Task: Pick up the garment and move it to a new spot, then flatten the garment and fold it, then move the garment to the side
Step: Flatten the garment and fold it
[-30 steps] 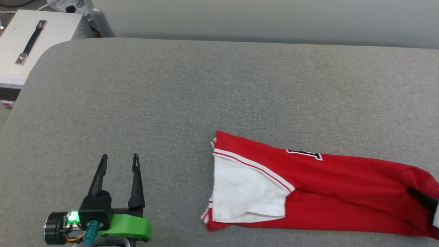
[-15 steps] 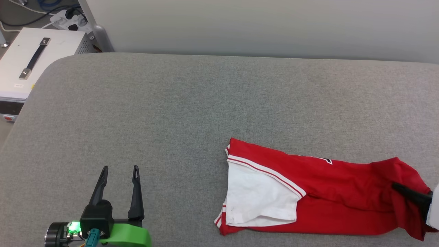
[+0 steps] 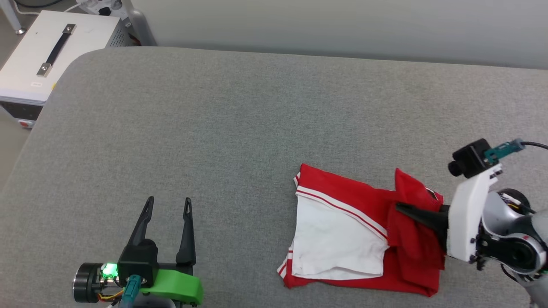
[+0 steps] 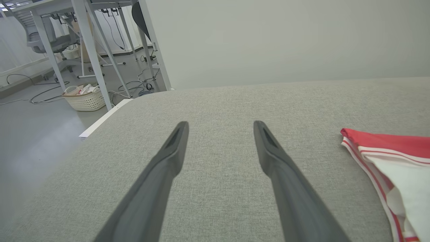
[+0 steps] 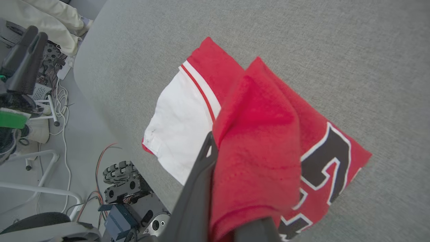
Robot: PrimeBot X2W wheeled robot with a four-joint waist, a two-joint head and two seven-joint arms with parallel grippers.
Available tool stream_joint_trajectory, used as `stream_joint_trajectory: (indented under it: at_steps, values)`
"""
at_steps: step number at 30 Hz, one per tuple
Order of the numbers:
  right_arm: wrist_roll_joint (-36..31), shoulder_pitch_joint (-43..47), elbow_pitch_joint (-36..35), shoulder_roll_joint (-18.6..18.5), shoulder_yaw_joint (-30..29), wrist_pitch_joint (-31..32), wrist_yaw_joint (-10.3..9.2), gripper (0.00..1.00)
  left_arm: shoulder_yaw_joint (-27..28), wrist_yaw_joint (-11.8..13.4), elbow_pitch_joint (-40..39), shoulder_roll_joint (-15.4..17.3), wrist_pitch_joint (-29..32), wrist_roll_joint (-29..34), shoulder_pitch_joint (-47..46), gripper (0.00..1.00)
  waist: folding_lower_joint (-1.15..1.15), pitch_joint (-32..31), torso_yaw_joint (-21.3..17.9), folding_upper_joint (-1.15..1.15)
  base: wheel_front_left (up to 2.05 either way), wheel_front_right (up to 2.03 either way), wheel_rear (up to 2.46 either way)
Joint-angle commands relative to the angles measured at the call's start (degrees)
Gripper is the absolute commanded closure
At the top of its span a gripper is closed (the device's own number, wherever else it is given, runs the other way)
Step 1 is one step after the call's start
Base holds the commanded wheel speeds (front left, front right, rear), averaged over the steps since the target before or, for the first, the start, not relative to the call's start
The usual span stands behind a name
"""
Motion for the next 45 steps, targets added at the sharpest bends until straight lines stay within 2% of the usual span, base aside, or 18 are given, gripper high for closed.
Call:
stream_joint_trajectory:
  at_steps: [1, 8, 18, 19, 20, 21, 24, 28, 32, 35, 41, 45]
  values:
    - [-0.83, -1.9, 0.89, 1.45, 1.32, 0.83, -0.03, 1.0, 0.0, -0.3, 0.15, -0.25, -0.34, 0.48, -1.31, 0.0, 0.0, 1.15, 1.19, 0.0, 0.0, 0.0, 0.0]
    - [-3.94, -7.6, 7.89, 6.96, 7.4, 1.41, -0.03, 1.0, -0.41, -0.04, 0.49, -0.61, -0.34, 0.74, -2.63, 0.0, 0.0, 2.62, 3.0, 0.0, 0.0, 0.0, 0.0]
    - [-7.28, -11.97, 18.93, 11.49, 12.93, -4.45, -0.03, 1.0, -0.59, 0.71, 0.36, -1.09, -0.34, 0.67, -3.5, 0.0, 0.0, 4.53, 3.83, 0.0, 0.0, 0.0, 0.0]
    - [-7.77, -12.36, 19.64, 11.71, 13.35, -5.46, -0.03, 0.7, -0.59, 0.8, 0.37, -1.13, -0.34, 0.7, -3.49, 0.0, 0.0, 4.51, 3.74, 0.0, 0.0, 0.0, 0.0]
    - [-8.2, -12.62, 19.95, 11.74, 13.83, -6.13, -0.03, 0.46, -0.61, 0.87, 0.41, -1.15, -0.34, 0.72, -3.46, 0.0, 0.0, 4.4, 3.65, 0.0, 0.0, 0.0, 0.0]
    - [-8.67, -12.9, 19.86, 11.61, 14.56, -6.87, -0.03, 0.0, -0.6, 0.95, 0.49, -1.17, -0.34, 0.76, -3.34, 0.0, 0.0, 4.14, 3.47, 0.0, 0.0, 0.0, 0.0]
    - [-9.16, -12.97, 17.78, 10.36, 15.45, -9.67, -0.03, 0.0, -0.44, 1.06, 0.75, -1.01, -0.34, 0.82, -2.79, 0.0, 0.0, 3.01, 2.9, 0.0, 0.0, 0.0, 0.0]
    - [-9.81, -11.03, 12.31, 6.51, 14.51, -14.74, -0.03, 0.0, 0.19, 1.28, 0.89, -0.59, -0.34, 0.69, -1.55, 0.0, 0.0, 0.96, 1.4, 0.0, 0.0, 0.0, 0.0]
    - [-11.6, -7.85, 8.35, 2.91, 10.73, -20.17, -0.03, 0.0, 0.41, 1.11, 0.56, -0.37, -0.34, 0.58, -0.37, 0.0, 0.0, -0.85, -0.59, 0.0, 0.0, 0.0, 0.0]
    - [-14.19, -5.33, 6.84, 1.62, 6.48, -24.53, -0.03, 0.0, 0.53, 1.09, 0.4, -0.28, -0.34, 0.59, 0.23, 0.0, 0.0, -1.86, -2.19, 0.0, 0.0, 0.0, 0.0]
    - [-23.21, 0.87, 5.9, 2.85, -4.2, -34.71, -0.03, 0.0, 1.04, 1.51, 0.07, -0.03, -0.34, 0.77, 1.08, 0.0, 0.0, -3.78, -5.08, 0.0, 0.0, 0.0, 0.0]
    - [-30.94, 5.86, 5.4, 6.67, -12.23, -42.36, -0.03, 0.0, 1.42, 1.84, -0.33, 0.2, -0.34, 0.81, 1.75, 0.0, 0.0, -5.13, -6.43, 0.0, 0.0, 0.0, 0.0]
